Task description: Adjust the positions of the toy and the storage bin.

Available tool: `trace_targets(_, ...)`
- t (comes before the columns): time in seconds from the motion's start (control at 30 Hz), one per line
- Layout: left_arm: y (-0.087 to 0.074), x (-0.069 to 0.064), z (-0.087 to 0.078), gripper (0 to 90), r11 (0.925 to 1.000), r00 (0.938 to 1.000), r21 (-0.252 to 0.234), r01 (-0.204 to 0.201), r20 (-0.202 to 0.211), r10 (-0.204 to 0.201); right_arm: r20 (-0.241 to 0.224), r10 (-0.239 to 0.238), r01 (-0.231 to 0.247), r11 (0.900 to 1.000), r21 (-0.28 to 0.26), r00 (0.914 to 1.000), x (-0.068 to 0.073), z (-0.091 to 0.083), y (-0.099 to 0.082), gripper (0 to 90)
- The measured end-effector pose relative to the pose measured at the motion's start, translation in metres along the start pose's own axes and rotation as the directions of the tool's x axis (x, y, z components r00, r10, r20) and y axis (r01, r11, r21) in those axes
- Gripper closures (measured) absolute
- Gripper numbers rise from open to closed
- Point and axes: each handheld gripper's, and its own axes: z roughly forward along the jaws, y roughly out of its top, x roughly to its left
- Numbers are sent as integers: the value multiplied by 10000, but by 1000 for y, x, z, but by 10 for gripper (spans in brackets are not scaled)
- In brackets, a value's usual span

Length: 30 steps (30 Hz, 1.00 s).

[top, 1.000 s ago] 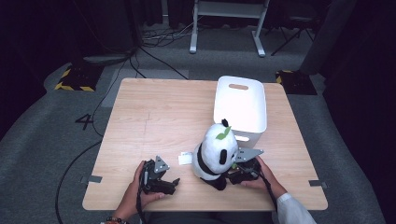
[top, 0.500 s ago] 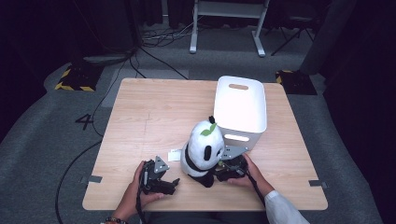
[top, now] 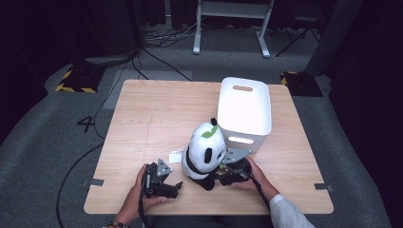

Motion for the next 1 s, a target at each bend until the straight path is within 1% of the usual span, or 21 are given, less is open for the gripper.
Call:
trace_targets(0.07, 0, 0, 0, 73, 10000, 10000, 2, 19, -18, -19, -32, -70, 70, 10000, -16, 10000, -1, -8, -1, 295)
trace_targets(0.17, 0, 0, 0, 73, 10000, 10000, -3, 47, -45, -47, -283, -146, 141, 9998, -163, 9995, -3, -23, -3, 291)
trace_targets(0.2, 0, 0, 0, 73, 10000, 10000, -3, 47, -45, -47, -283, -146, 141, 9998, -163, 9995, -3, -23, -3, 291)
trace_targets(0.23, 0, -1, 0, 73, 10000, 10000, -3, 56, -66, -56, -257, -158, 152, 9996, -217, 9995, -4, -29, -4, 292)
trace_targets(0.27, -1, -1, -1, 73, 10000, 9999, 0, 82, -101, -82, -203, -254, 248, 9993, -275, 9995, -5, -40, -5, 291)
trace_targets(0.3, -1, -1, -1, 73, 10000, 9999, 0, 82, -101, -82, -203, -254, 248, 9993, -275, 9995, -5, -40, -5, 291)
trace_targets(0.33, 0, -2, -2, 73, 9998, 9997, 114, 165, -170, -163, -59, -244, 241, 9989, -398, 9997, -8, -52, -6, 291)
trace_targets(0.37, 0, -2, -2, 79, 9998, 9997, 114, 165, -170, -163, -59, -244, 241, 9989, -398, 9997, -8, -52, -6, 291)
trace_targets(0.4, 0, -3, -4, 103, 9998, 9999, 175, 58, -89, -57, -19, -136, 135, 9984, -555, 9999, -13, -64, -8, 291)
trace_targets(0.43, -1, -4, -5, 131, 9999, 10000, 103, 84, -20, -84, 54, -176, 179, 9977, -658, 9998, -15, -70, -8, 291)
trace_targets(0.5, 0, -7, -5, 166, 9999, 9999, 103, -18, -131, 20, 166, -84, 98, 9964, -841, 9998, -20, -82, -7, 291)
trace_targets(0.53, 1, -8, -6, 164, 9999, 9996, 42, -129, -246, 130, 260, -61, 86, 9955, -947, 9996, -22, -87, -6, 291)
trace_targets(0.57, 1, -8, -6, 160, 9999, 9996, 42, -129, -246, 130, 260, -61, 86, 9955, -947, 9996, -22, -87, -6, 291)
trace_targets(0.6, 4, -11, -11, 163, 9991, 9994, -351, -241, -269, 232, 582, -87, 145, 9947, -1014, 9983, -25, -96, -2, 289)
trace_targets(0.63, 4, -11, -11, 164, 9991, 9994, -351, -241, -269, 232, 582, -87, 145, 9947, -1014, 9983, -25, -96, -2, 289)
trace_targets(0.67, 5, -12, -14, 164, 9983, 9994, -543, -227, -257, 213, 745, -164, 240, 9944, -1030, 9971, -27, -101, -1, 289)
trace_targets(0.7, 9, -14, -18, 162, 9972, 9991, -736, -147, -420, 116, 978, -175, 282, 9936, -1093, 9951, -30, -108, 2, 287)
trace_targets(0.73, 11, -15, -20, 161, 9967, 9992, -798, -155, -392, 124, 1013, -164, 280, 9931, -1142, 9947, -31, -111, 3, 285)
trace_targets(0.8, 16, -17, -24, 161, 9953, 9991, -927, -294, -335, 264, 1068, -137, 265, 9925, -1192, 9942, -36, -115, 5, 275)
trace_targets(0.9, 22, -22, -30, 162, 9914, 9988, -1217, -486, -134, 473, 1347, -134, 277, 9941, -1048, 9908, -42, -119, 7, 271)
trace_targets(1.0, 28, -27, -33, 162, 9880, 9981, -1425, -603, 73, 619, 1382, -77, 243, 9926, -1186, 9904, -48, -124, 10, 268)
